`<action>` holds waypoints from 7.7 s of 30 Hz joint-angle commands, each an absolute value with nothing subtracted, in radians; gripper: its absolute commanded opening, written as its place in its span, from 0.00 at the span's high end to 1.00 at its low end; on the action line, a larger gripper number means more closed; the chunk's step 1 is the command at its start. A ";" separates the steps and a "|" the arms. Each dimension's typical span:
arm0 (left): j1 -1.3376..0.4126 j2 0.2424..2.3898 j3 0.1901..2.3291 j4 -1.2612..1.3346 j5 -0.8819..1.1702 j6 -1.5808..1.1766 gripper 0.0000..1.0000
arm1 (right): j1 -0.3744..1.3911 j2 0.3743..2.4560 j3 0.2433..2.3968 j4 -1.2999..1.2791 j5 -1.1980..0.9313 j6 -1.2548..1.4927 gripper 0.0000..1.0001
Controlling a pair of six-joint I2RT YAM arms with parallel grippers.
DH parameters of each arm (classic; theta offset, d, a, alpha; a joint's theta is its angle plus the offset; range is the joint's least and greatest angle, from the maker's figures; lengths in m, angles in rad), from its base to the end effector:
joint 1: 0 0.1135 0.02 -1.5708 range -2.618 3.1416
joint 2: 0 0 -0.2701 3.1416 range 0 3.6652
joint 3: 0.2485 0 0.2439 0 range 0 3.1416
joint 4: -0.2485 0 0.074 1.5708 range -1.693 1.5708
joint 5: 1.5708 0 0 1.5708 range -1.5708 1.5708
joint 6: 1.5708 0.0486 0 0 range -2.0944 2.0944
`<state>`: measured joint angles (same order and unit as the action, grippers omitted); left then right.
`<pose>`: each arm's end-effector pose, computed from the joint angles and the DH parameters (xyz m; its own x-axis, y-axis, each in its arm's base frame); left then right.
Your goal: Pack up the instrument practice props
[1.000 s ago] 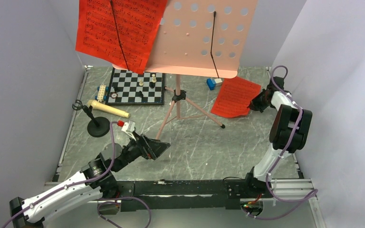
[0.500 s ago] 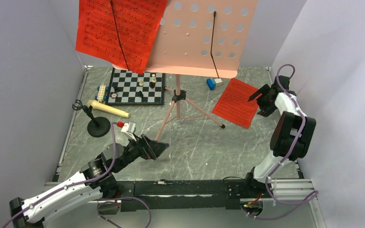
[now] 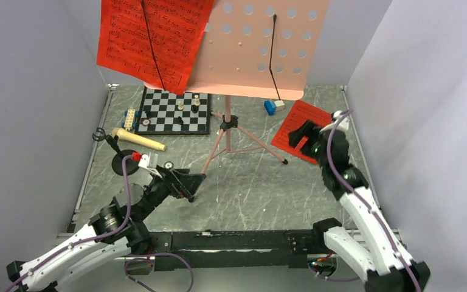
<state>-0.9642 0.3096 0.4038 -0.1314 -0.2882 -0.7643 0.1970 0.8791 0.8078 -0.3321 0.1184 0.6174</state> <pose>0.0758 -0.0849 0.2733 -0.4484 -0.5177 -0.7287 0.4371 0.5841 -0.6839 0.1975 0.0336 0.3165 -0.3647 0.5134 -0.7768 0.1513 0.8558 0.4946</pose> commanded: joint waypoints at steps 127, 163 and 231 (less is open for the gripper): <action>-0.285 1.102 1.606 0.020 0.142 -0.448 0.71 | 1.016 1.597 1.937 -0.038 0.299 0.336 1.00; -0.286 1.035 1.525 0.078 0.134 -0.399 0.70 | 1.017 1.054 1.741 -0.515 -0.266 -0.057 1.00; -0.285 0.252 0.747 -0.239 0.064 -0.721 0.18 | -0.022 1.500 1.559 -0.405 -0.385 0.669 1.00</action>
